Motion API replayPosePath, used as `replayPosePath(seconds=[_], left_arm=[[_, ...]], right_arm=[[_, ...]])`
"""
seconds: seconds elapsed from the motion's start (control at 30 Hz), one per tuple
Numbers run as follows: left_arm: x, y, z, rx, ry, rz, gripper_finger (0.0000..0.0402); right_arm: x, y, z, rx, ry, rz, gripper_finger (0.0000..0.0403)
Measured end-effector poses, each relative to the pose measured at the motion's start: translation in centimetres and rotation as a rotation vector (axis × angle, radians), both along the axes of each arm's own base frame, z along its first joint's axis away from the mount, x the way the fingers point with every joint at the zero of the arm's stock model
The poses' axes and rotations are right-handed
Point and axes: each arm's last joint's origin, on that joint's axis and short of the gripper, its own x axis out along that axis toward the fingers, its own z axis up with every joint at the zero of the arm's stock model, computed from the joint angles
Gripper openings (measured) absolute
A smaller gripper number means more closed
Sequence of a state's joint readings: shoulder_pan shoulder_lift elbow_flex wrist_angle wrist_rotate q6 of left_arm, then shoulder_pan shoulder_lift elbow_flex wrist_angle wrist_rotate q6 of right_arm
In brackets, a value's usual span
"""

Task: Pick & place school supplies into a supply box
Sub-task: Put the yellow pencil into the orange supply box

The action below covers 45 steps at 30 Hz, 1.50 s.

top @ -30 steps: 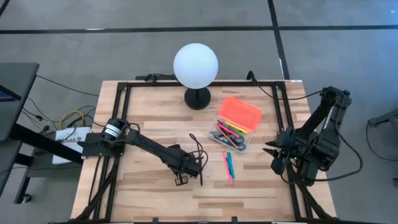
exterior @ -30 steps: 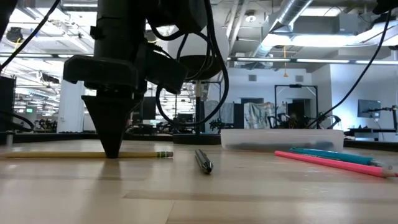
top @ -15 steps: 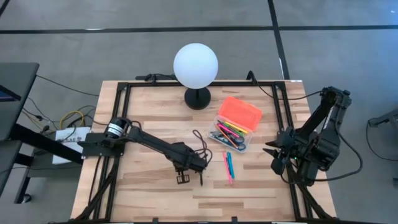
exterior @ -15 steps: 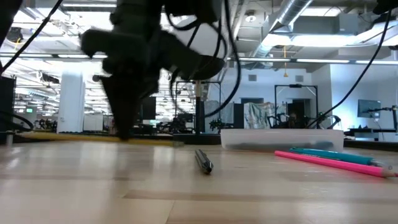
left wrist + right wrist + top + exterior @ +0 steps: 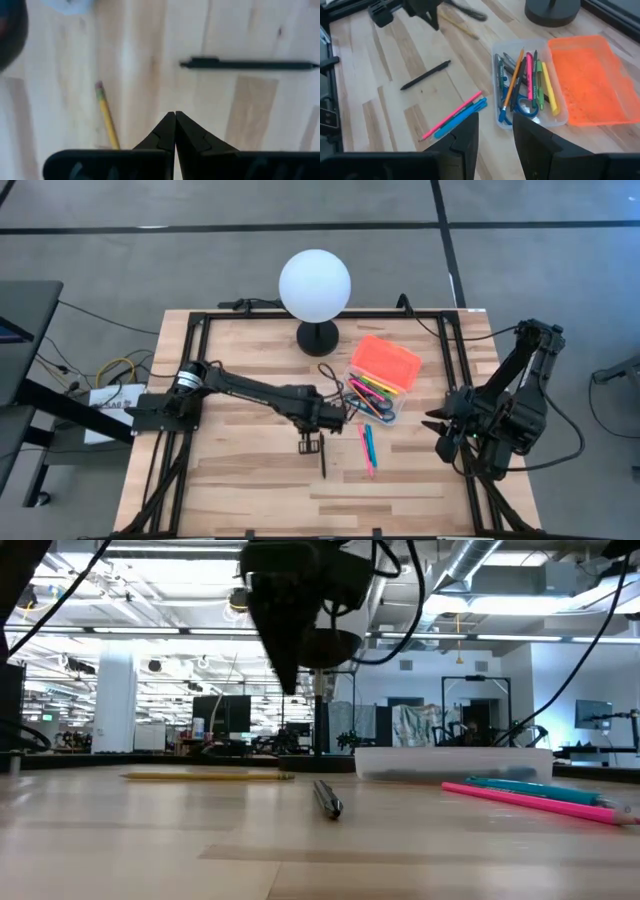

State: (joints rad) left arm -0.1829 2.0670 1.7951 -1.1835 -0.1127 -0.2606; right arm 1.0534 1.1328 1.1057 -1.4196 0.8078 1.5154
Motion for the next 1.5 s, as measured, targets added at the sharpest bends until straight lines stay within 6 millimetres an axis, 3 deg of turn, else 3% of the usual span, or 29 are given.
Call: replayPosePath(seconds=[0.13, 0.27, 0.43, 0.6, 0.67, 0.87, 1.03, 1.2, 1.33, 1.5], left_arm=[[0.4, 1.6, 0.7, -0.002, -0.011, -0.011, 0.0001], [-0.1, 3.0, 0.1, -0.025, 0.056, 0.011, 0.0], [0.2, 3.2, -0.2, 0.012, 0.033, -0.052, 0.0], [-1.0, 5.6, -0.9, 0.308, 0.146, 0.004, 0.0], [-1.6, 7.5, -2.2, 0.306, 0.205, 0.045, 0.0004], [-5.6, 12.6, -5.8, -0.016, 0.225, 0.195, 0.0047], [-10.3, 13.6, -4.1, 0.049, 0.117, 0.249, 0.0094], [-14.5, 14.8, -2.2, 0.144, -0.177, 0.278, 0.0125], [-16.8, 17.0, -3.2, 0.103, -0.368, 0.31, 0.0137], [-17.9, 19.0, -5.1, 0.074, -0.395, 0.3, 0.0147]], right_arm=[[0.0, 0.0, 0.0, 0.031, -0.014, -0.029, 0.0113], [0.1, 0.2, 0.0, 0.059, -0.027, -0.044, 0.0113], [0.2, 0.3, 0.1, 0.08, -0.039, -0.044, 0.0113], [0.3, 0.4, 0.1, 0.094, -0.047, -0.045, 0.0113], [0.3, 0.5, 0.1, 0.095, -0.048, -0.045, 0.0113], [0.6, 0.7, 0.2, 0.133, -0.07, -0.055, 0.0113], [0.7, 0.8, 0.2, 0.142, -0.077, -0.051, 0.0113], [1.1, 0.5, 0.2, 0.132, -0.076, -0.075, 0.0113], [1.8, -0.2, 0.2, 0.104, -0.071, -0.106, 0.0113], [2.7, -0.9, 0.2, 0.097, -0.074, -0.161, 0.0113]])
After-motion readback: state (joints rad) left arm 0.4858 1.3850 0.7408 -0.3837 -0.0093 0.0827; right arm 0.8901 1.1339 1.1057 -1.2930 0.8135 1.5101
